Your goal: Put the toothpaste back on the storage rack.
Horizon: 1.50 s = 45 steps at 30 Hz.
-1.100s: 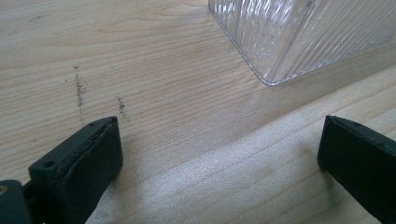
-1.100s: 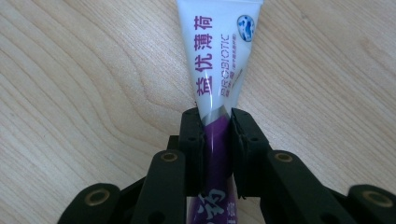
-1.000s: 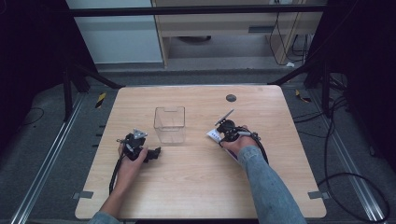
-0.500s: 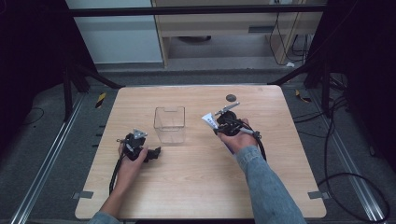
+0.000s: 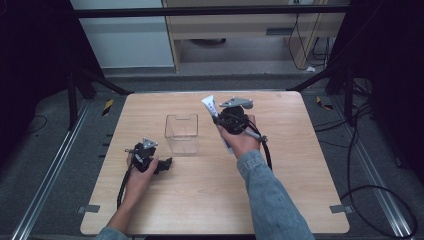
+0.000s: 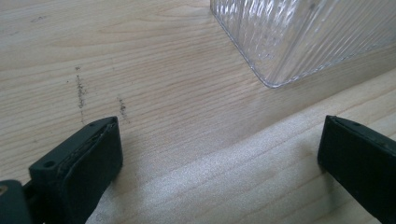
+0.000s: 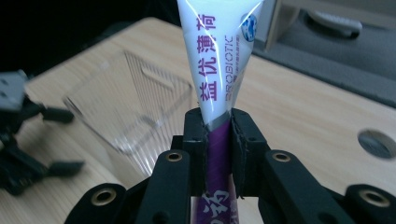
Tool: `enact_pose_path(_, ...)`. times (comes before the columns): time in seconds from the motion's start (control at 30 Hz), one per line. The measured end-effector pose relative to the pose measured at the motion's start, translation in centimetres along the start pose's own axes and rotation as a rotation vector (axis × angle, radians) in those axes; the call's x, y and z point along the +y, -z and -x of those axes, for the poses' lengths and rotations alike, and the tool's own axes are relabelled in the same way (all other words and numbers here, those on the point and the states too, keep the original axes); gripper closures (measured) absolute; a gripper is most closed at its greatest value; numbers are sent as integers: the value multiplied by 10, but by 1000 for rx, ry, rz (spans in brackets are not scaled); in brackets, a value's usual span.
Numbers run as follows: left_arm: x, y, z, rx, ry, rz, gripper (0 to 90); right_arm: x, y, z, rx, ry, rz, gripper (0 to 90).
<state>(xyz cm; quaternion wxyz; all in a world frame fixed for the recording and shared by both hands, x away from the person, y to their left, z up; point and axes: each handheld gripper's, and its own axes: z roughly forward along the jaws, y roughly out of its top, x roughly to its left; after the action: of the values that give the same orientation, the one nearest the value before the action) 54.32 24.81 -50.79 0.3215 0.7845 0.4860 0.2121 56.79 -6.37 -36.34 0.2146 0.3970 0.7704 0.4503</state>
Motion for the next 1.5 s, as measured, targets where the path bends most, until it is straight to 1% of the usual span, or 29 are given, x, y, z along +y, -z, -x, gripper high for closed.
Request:
enact_pose_path(0.07, 0, 0, 0, 0, 0, 0, 0, 10, -1, -6, 9, -4, 45, 779)
enact_pose_path(0.13, 0, 0, 0, 0, -1, 0, 0, 19, -1, -10, 28, -5, 71, 779)
enact_pose_path(0.17, 0, 0, 0, 1, 3, 4, 0, 23, -1, -11, 32, -7, 77, 779)
enact_pose_path(0.2, 0, 0, 0, 0, 2, 3, 0, 29, -1, -12, 32, -3, 96, 779)
enact_pose_path(0.27, 0, 0, 0, 1, 2, 3, 0, 37, -1, -15, 38, -10, 123, 779)
enact_pose_path(0.37, 0, 0, 0, 0, -1, 2, 0, 46, -3, -20, 41, -16, 155, 779)
enact_pose_path(0.4, 0, 0, 0, 0, -2, 2, 0, 49, -4, -23, 47, -12, 170, 779)
enact_pose_path(0.5, 0, 0, 0, 0, 2, 5, 0, 57, -7, -28, 59, -2, 192, 779)
enact_pose_path(0.53, 0, 0, 0, 0, 2, 5, 0, 61, -8, -30, 59, 4, 206, 779)
enact_pose_path(0.6, 0, 0, 0, 0, 2, 5, 0, 67, -11, -32, 57, 0, 230, 779)
enact_pose_path(0.7, 0, 0, 0, 2, -1, 4, 0, 75, -16, -36, 53, -2, 250, 779)
enact_pose_path(0.77, 0, 0, 0, 2, 0, 5, 0, 78, -19, -38, 56, -1, 265, 779)
enact_pose_path(0.87, 0, 0, 0, 2, 0, 5, 0, 82, -25, -44, 58, 25, 301, 779)
enact_pose_path(0.97, 0, 0, 0, 1, 0, 5, 0, 84, -30, -48, 52, 34, 321, 778)
enact_pose_path(1.07, 0, 0, 0, 1, 1, 6, 0, 85, -37, -49, 64, 7, 335, 779)
enact_pose_path(1.13, 0, 0, 0, 1, 0, 5, 0, 83, -41, -49, 59, -1, 338, 778)
enact_pose_path(1.2, 0, 0, 0, 1, 0, 5, 0, 82, -44, -48, 65, -19, 342, 778)
enact_pose_path(1.33, 0, 0, 0, 2, 0, 4, 0, 78, -52, -49, 70, -29, 343, 778)
enact_pose_path(1.4, 0, -1, 0, 4, 4, 5, 0, 76, -55, -48, 72, -49, 348, 778)
enact_pose_path(1.5, 1, -1, 0, 8, 6, 4, 0, 74, -57, -49, 69, -50, 360, 778)
